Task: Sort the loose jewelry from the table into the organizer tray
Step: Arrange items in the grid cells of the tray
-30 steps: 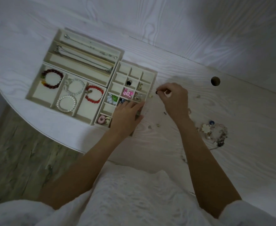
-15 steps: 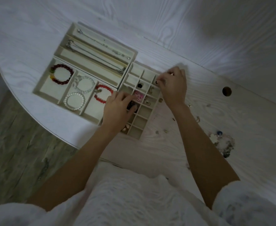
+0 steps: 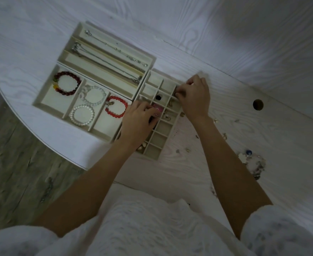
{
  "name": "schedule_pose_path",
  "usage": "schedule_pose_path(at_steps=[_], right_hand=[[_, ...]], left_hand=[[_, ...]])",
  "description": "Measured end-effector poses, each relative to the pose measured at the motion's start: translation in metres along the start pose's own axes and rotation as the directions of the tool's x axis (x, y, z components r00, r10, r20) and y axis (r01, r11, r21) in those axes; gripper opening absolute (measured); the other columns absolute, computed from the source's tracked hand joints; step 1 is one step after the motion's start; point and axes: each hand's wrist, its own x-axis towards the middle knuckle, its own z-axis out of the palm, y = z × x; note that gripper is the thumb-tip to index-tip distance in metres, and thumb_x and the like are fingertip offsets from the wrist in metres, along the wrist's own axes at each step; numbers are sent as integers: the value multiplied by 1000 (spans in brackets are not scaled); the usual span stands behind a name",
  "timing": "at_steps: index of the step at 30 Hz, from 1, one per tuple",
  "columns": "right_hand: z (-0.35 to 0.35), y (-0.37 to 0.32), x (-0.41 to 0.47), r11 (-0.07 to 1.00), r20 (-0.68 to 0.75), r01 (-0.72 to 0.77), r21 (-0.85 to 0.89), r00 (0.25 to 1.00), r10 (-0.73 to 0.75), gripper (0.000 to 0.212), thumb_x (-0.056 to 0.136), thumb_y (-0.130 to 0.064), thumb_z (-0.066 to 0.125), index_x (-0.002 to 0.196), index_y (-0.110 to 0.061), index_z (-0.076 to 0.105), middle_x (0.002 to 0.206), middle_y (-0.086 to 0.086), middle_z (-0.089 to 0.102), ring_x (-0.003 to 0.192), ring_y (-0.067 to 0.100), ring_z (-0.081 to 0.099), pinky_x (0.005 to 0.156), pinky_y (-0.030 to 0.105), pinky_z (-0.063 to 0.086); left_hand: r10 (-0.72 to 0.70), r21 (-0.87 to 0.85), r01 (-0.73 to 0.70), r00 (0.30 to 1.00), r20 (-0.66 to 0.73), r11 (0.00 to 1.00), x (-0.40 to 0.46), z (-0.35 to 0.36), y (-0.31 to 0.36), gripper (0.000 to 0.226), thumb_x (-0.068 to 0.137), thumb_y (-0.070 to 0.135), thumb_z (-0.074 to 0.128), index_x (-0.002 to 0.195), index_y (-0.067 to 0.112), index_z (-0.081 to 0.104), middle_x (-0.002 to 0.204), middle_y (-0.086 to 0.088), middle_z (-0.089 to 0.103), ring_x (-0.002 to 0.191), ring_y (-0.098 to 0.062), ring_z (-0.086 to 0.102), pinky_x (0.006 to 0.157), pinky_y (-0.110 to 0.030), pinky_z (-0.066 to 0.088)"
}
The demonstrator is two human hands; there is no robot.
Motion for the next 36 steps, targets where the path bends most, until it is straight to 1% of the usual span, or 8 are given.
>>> schedule_pose_path(at_steps=[7,11,14,19,23,28,33,36], right_hand=[[3,-4,-2,994,19,-78,74,997,77,13,81,-21,69,90,-14,76,92,5,56,92,23,45,74,28,40],[-5,-1,-6,958,10,-154,244,988,156,15,84,-24,67,94,-16,75,96,4,55,92,15,41,67,12,27],[-20,11,-20,921,-68,-168,351,977,204,14,84,-23,67,93,-16,74,96,5,58,91,14,46,71,2,28],[-18,33,-60,940,-4,-230,252,971,238,12,84,-23,66,94,-17,69,97,3,61,93,20,53,71,20,28],[-1,26,-71,964,87,-156,215,986,140,19,82,-20,68,100,-15,64,95,3,60,92,19,48,69,19,24],[7,22,-65,978,111,-149,145,985,134,13,86,-19,63,97,-13,67,96,6,62,92,21,52,67,25,32],[8,25,-68,1000,53,-11,18,999,10,8,84,-13,64,87,-7,68,84,9,62,80,25,56,59,26,33],[10,25,-69,1000,65,-21,10,998,20,9,84,-11,61,89,-3,63,88,12,61,86,28,53,63,28,36]], left_hand=[[4,-11,-3,1000,19,1000,3,-2,0,7,76,21,76,82,19,74,80,-1,66,79,-25,56,72,-29,35],[7,-3,-7,999,37,1000,3,-3,1,7,77,21,76,83,19,74,80,-2,67,79,-26,56,71,-31,38],[-5,-5,5,999,46,1000,2,-3,3,8,77,22,76,84,18,73,81,-2,66,81,-26,57,72,-32,40],[-15,11,14,996,87,1000,0,-3,3,16,75,27,77,87,18,72,85,-2,66,86,-25,57,75,-34,42],[-25,24,23,994,110,999,2,-4,5,16,75,26,77,87,18,72,86,-2,66,87,-26,57,77,-35,42],[-26,28,23,992,125,999,3,-6,6,16,74,25,78,86,18,71,86,-2,66,88,-27,57,78,-37,43],[-20,38,16,991,134,999,3,-6,6,16,74,26,78,86,18,71,86,-3,66,90,-27,57,79,-38,43],[-12,32,8,989,150,999,4,-7,7,16,76,27,77,87,18,71,88,-3,66,91,-27,56,80,-39,43]])
